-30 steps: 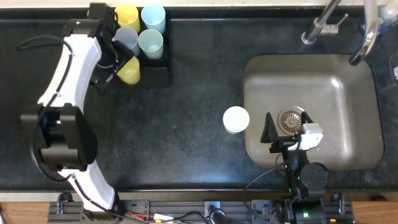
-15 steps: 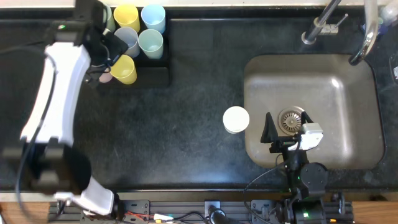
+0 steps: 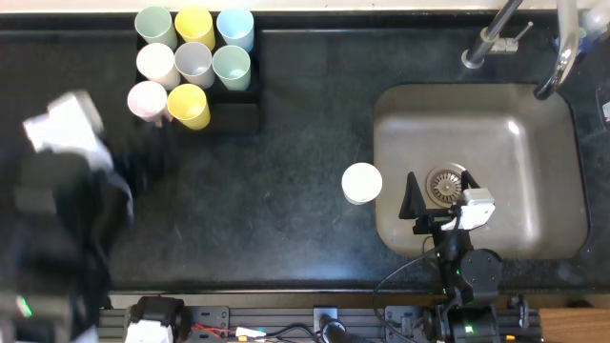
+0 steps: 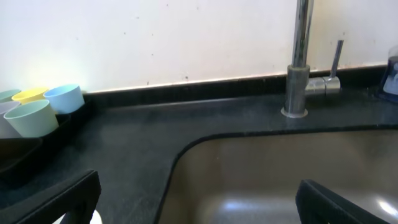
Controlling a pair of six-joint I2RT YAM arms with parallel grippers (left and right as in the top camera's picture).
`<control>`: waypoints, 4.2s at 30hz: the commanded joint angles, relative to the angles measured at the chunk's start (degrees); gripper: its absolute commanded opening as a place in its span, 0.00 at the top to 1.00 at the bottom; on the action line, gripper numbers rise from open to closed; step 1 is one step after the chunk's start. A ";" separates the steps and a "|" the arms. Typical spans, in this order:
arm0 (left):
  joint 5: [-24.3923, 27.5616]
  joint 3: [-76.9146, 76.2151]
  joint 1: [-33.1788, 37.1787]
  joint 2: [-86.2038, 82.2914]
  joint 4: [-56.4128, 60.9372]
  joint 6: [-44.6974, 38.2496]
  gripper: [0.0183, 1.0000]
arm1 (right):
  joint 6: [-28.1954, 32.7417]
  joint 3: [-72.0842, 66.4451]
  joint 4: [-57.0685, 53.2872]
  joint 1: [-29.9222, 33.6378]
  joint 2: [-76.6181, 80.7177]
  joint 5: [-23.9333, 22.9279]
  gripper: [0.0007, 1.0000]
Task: Store Cups
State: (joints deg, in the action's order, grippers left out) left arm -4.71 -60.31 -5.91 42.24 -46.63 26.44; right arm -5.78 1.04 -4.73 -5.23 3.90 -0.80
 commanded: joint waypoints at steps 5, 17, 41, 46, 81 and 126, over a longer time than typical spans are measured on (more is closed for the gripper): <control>6.05 45.18 0.44 -27.67 39.10 -21.99 0.00 | -0.24 -0.76 0.28 0.37 -0.44 0.15 0.00; 6.16 59.84 0.66 -42.10 45.33 -21.94 0.00 | -0.24 -0.76 0.28 0.37 -0.44 0.15 0.00; 6.12 59.84 0.63 -42.07 41.90 -21.94 0.00 | -0.24 -0.79 0.28 0.37 -0.44 0.15 0.01; 6.12 59.84 0.63 -42.07 41.90 -21.94 0.00 | -0.24 -0.76 0.28 0.37 -0.44 0.15 0.00; 6.12 59.84 0.63 -42.07 41.90 -21.94 0.00 | 23.15 77.85 -76.17 -13.42 78.31 0.37 0.00; 6.12 59.84 0.63 -42.07 41.90 -21.97 0.00 | 25.62 80.65 -69.72 -14.45 94.27 9.68 0.96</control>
State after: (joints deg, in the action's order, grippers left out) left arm 0.89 -0.67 -5.87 0.73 -4.73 5.52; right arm 22.20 77.78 -74.17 -18.90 100.03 7.53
